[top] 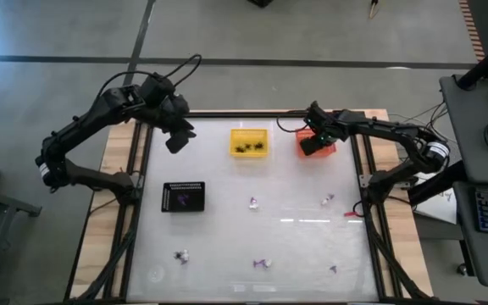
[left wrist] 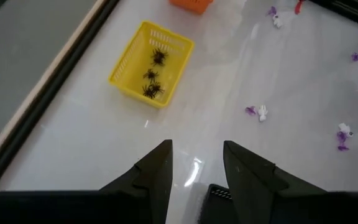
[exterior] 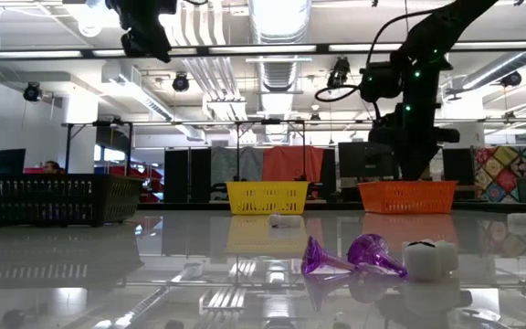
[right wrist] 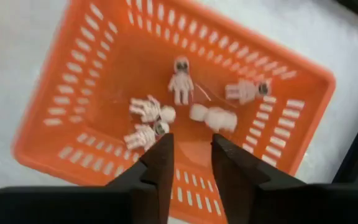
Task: Sort Halloween decoration
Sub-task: Put the purple hat toy into the black basket
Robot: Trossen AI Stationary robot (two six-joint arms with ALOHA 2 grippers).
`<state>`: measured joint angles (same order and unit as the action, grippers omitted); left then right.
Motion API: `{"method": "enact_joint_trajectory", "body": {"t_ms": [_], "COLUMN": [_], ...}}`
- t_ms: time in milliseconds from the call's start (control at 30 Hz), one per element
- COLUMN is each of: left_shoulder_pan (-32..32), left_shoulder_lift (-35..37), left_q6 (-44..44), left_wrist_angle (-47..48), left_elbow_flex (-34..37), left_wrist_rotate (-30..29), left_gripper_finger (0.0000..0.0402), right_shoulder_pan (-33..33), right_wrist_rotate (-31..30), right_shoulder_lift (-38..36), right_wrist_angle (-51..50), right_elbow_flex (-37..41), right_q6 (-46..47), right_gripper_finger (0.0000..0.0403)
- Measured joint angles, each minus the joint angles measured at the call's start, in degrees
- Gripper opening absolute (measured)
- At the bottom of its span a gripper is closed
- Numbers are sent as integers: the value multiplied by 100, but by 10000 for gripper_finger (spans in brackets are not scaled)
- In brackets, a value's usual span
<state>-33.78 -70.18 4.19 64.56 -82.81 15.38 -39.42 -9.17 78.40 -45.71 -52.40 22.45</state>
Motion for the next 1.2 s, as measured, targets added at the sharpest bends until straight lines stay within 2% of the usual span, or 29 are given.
{"method": "enact_joint_trajectory", "body": {"t_ms": [200,433,633,900,1200], "left_shoulder_pan": [0,109,712,1495,2197], "left_shoulder_lift": [-320,-715,-863,-853,-844], "left_q6": [-239,-498,-490,-964,-1268], "left_wrist_angle": [305,1086,1444,1449,1512], "left_elbow_flex": [0,2,4,4,4], "left_wrist_rotate": [0,17,59,63,63], "left_gripper_finger": [125,125,125,125,125], "right_shoulder_pan": [0,0,0,0,100], "right_wrist_rotate": [39,479,663,728,1999], "right_shoulder_lift": [10,8,7,7,5], "right_wrist_angle": [-21,-20,44,-12,-72], "right_elbow_flex": [-552,-1506,-2060,-2390,-2486], "right_q6": [-252,-943,-1567,-1326,-1192], "right_gripper_finger": [121,121,111,109,109]}}
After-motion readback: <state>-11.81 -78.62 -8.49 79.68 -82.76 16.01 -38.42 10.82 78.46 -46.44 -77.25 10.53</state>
